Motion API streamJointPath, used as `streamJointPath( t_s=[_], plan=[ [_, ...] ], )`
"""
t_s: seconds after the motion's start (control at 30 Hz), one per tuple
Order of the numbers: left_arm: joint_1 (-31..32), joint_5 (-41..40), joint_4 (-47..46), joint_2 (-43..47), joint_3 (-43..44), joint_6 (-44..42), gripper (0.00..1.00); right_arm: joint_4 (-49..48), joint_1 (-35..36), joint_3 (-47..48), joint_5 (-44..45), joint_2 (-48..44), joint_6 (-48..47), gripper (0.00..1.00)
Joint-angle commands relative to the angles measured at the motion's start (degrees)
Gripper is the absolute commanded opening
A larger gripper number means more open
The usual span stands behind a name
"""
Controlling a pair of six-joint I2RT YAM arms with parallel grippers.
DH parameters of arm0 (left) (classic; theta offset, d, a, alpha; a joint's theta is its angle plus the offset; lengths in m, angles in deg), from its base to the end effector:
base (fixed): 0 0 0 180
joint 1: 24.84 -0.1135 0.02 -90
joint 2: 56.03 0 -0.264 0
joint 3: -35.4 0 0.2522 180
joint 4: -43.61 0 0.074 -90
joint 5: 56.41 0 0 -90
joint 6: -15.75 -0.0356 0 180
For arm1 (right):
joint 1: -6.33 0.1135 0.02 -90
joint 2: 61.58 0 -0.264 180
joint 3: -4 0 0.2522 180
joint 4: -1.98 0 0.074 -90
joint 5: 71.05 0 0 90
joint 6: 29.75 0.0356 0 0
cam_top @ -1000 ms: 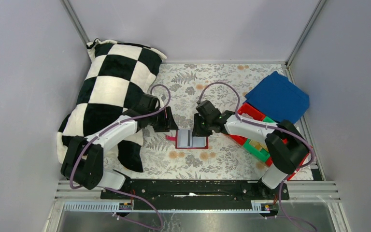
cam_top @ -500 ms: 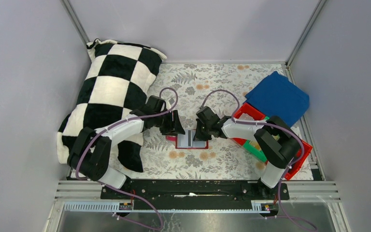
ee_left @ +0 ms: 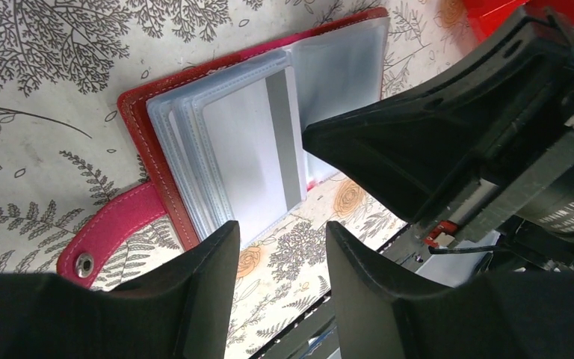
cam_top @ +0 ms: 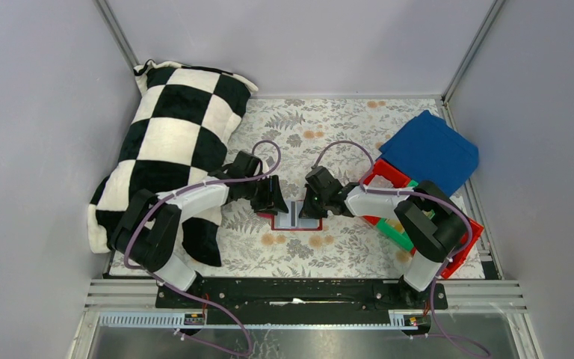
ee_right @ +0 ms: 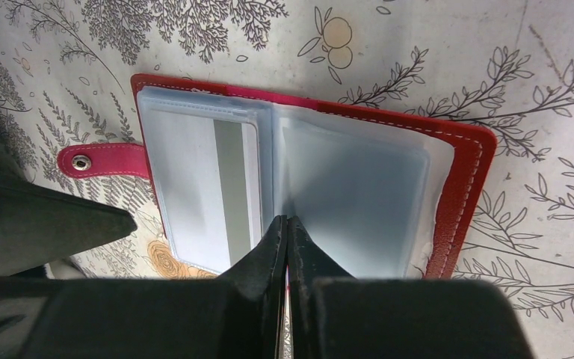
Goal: Take the credit cards out of the card holder
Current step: Remove the credit card from the card holder.
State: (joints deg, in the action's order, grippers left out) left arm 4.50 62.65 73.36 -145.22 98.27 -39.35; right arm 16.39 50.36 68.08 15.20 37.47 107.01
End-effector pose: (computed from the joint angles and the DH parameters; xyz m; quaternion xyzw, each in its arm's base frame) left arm 0.2539 -0.1626 0.1784 0.0282 0.9284 -0.3534 0.1116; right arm 0.2425 0.2376 0.1465 0.0110 0.9373 0.2685 0.2218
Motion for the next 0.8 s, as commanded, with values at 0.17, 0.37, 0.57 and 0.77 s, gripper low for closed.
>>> streamJointPath(
  t_s=[0.17,0.37,0.57,0.77],
  plan=[
    [0.9,-2.5,-1.0,-3.2,3.4,0.4,0.50,2.5,-0.6,-1.8,2.1,0.4,-0.5,0.01],
    [1.1,-2.0,-2.8,-3.8,2.9,0.8,0.49,2.7,-0.6,-1.8,2.0,0.5,-0.7,0.01],
    [1.2,-1.0,-4.4,-5.6,2.8,1.2,0.49,2.6,-0.6,-2.1,1.8,0.6,-0.6,0.01],
    [1.2,0.3,-5.5,-6.6,2.7,1.5,0.49,2.8,-0.6,-2.2,1.9,0.3,-0.8,0.00]
  ],
)
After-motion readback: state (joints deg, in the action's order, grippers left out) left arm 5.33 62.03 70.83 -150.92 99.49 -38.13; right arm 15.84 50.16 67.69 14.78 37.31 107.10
